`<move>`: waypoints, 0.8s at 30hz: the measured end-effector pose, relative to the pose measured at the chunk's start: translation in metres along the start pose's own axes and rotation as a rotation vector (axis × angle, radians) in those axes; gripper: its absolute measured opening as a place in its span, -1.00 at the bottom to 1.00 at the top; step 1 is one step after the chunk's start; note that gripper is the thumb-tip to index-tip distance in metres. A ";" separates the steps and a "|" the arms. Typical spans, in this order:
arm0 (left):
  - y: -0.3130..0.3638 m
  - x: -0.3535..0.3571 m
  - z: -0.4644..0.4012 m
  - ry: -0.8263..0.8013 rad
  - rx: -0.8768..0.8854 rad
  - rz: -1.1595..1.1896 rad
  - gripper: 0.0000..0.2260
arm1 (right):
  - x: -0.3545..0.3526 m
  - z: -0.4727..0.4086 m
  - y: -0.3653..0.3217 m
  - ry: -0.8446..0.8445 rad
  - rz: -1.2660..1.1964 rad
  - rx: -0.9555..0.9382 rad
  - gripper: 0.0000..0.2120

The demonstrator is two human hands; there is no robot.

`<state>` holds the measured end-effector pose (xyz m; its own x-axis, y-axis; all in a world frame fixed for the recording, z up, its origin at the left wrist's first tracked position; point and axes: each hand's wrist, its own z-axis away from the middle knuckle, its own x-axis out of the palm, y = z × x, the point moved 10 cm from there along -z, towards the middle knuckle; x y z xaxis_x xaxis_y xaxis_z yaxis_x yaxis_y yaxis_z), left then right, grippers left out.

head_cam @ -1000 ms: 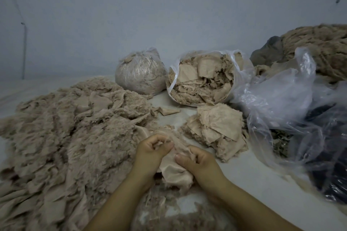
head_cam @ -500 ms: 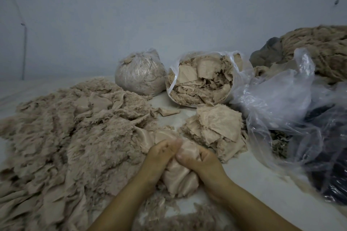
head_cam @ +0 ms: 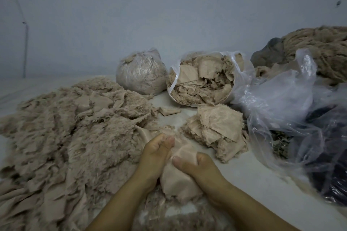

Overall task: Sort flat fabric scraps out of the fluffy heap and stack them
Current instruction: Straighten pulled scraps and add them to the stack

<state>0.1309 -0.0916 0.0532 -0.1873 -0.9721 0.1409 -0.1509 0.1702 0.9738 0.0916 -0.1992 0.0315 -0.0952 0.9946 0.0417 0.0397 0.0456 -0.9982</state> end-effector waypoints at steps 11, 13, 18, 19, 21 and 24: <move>0.005 -0.011 0.000 0.007 -0.027 -0.018 -0.71 | -0.012 0.000 -0.006 0.026 -0.160 -0.011 -0.60; 0.003 0.011 0.005 -0.130 -0.034 -0.104 -0.77 | -0.010 0.001 -0.006 0.019 -0.160 -0.010 -0.63; 0.017 -0.048 -0.005 0.312 0.039 -0.140 -0.79 | -0.026 0.001 -0.006 0.122 -0.227 -0.022 -0.76; 0.018 -0.058 -0.006 0.350 0.049 -0.110 -0.77 | -0.028 0.002 -0.006 0.133 -0.243 -0.015 -0.79; 0.016 -0.049 -0.006 0.238 0.033 -0.048 -0.77 | -0.029 0.002 -0.006 0.134 -0.242 0.000 -0.77; 0.004 0.002 0.001 -0.091 -0.028 -0.076 -0.69 | -0.019 0.002 -0.004 0.108 -0.236 0.019 -0.67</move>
<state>0.1292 -0.0927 0.0570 -0.2643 -0.9631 0.0511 -0.1413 0.0911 0.9858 0.0909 -0.2189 0.0341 0.0070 0.9610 0.2765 0.0105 0.2764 -0.9610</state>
